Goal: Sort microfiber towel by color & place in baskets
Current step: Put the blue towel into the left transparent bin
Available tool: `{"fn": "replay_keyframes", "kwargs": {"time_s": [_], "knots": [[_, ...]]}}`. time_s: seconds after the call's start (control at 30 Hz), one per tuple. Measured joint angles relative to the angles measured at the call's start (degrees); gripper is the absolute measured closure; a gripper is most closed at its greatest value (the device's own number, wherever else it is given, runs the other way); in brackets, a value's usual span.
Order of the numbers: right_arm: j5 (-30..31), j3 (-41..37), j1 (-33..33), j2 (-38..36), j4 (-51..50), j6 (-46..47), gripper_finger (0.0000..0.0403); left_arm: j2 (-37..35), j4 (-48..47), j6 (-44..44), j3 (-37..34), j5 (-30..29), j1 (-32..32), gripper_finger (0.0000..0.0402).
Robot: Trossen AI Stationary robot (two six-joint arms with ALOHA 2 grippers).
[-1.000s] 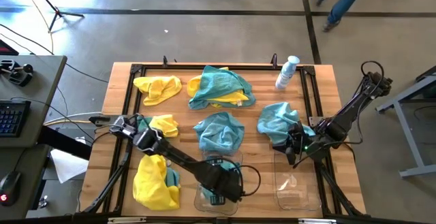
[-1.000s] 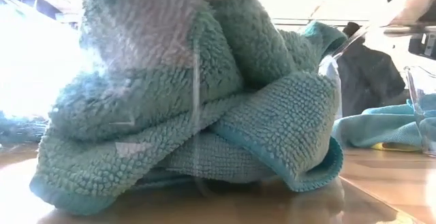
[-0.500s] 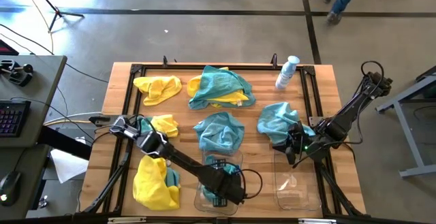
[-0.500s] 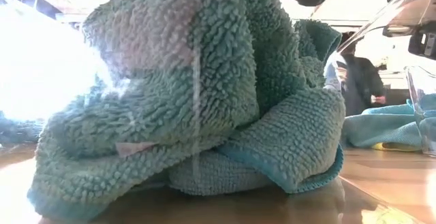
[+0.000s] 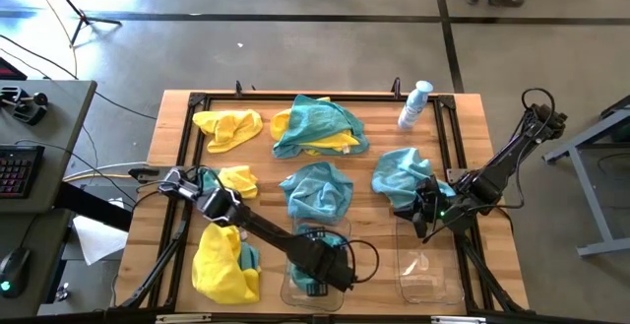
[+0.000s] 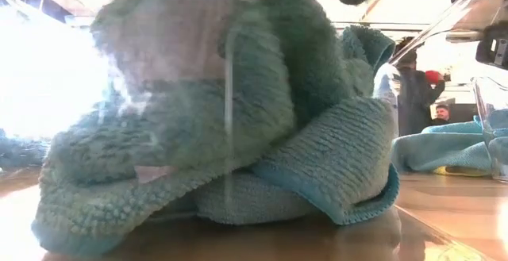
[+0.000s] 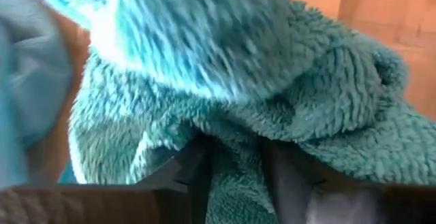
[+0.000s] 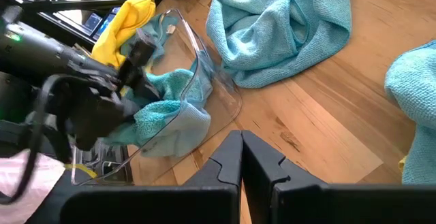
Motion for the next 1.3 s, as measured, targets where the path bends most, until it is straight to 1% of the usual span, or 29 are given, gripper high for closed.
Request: {"fn": "replay_keyframes", "kwargs": {"time_s": [0.17,0.3,0.47,0.63,0.7,0.73,0.87,0.93,1.07,1.17,1.3], "knots": [[0.02,0.0,-0.02,-0.01,0.13,0.02,0.0403,-3.87,-2.28,-0.66,0.02,-1.7,-0.4,0.0271],[0.03,0.0,-0.08,-0.01,0.11,-0.04,0.0403,-7.78,-2.09,-1.2,0.04,-3.31,-0.67,0.027],[0.03,0.0,-0.33,-0.01,0.15,-0.05,0.0403,-12.64,-3.31,-0.84,0.09,-3.84,-0.87,0.027],[0.03,0.0,-0.34,-0.01,0.13,-0.11,0.0403,-16.41,-5.84,6.13,0.11,-2.62,-0.82,0.027],[0.03,0.0,-0.35,-0.01,0.13,-0.55,0.0403,-17.32,-5.68,7.68,0.11,-3.24,-0.57,0.027],[0.03,0.0,-0.35,-0.01,0.12,-0.69,0.0403,-17.76,-5.87,7.66,0.11,-3.69,-0.47,0.027],[0.36,0.0,-0.35,-0.01,0.11,-3.66,0.0403,-18.78,-5.94,2.02,0.11,-4.23,0.83,0.027],[1.36,0.0,-0.35,-0.01,0.13,-4.11,0.0403,-18.95,-5.48,2.79,0.11,-4.36,1.41,0.027],[3.59,0.0,-0.35,-0.01,0.13,-4.68,0.0403,-19.36,-2.49,7.42,0.11,-5.32,2.76,0.027],[6.84,0.0,-0.35,-0.01,0.13,-6.43,0.0403,-19.35,-2.49,10.77,0.11,-5.35,4.68,0.027],[12.18,0.0,-0.35,-0.01,0.15,-9.58,0.0403,-19.34,-2.26,13.82,0.11,-5.59,8.73,0.0271]]}}
